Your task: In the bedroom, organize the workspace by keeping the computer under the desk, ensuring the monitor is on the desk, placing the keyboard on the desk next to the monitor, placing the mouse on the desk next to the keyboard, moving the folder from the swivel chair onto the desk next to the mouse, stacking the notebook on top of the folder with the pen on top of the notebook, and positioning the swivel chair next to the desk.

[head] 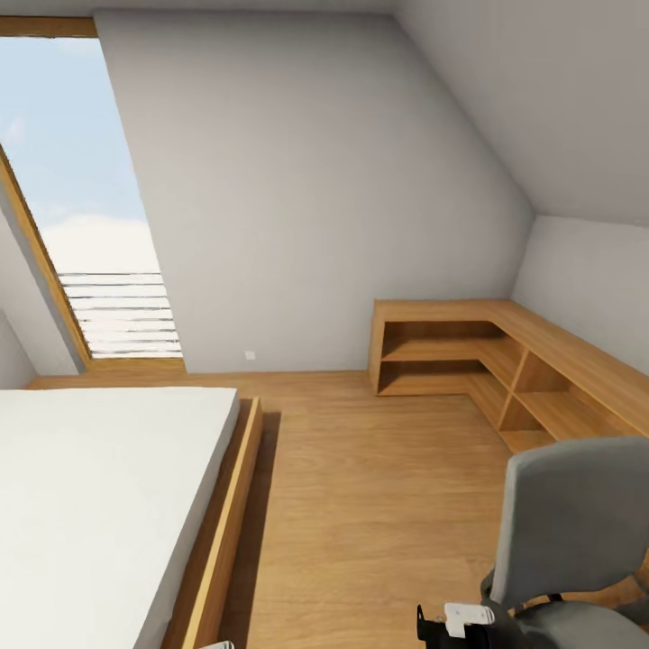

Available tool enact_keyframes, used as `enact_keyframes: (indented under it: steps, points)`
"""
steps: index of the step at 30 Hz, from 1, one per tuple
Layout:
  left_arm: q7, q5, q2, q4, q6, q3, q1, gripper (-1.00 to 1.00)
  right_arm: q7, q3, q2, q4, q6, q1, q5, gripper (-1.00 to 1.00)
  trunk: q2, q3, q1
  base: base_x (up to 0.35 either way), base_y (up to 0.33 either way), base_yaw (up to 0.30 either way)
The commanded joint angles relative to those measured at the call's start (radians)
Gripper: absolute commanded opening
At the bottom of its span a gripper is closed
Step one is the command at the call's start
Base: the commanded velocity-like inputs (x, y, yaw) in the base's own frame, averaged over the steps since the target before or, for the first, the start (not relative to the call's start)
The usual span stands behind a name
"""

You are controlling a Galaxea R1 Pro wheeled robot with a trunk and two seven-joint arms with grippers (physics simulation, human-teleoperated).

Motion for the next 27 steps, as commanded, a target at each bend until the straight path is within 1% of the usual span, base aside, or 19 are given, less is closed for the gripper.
enact_keyframes:
  steps: [1, 27]
  points:
    - [0.008, 0.010, 0.001, -0.001, -0.001, -0.007, -0.001, 1.00, -0.004, 0.009, 0.001, 0.002, -0.003, -0.001, -0.005, 1.00, -0.001, -0.002, 0.001, 0.316, 0.000, 0.000]
    - [0.008, 0.010, 0.000, 0.002, 0.000, -0.007, -0.001, 1.00, -0.004, 0.009, 0.001, 0.002, -0.003, -0.001, -0.005, 1.00, -0.001, -0.002, 0.001, 0.326, 0.000, 0.000]
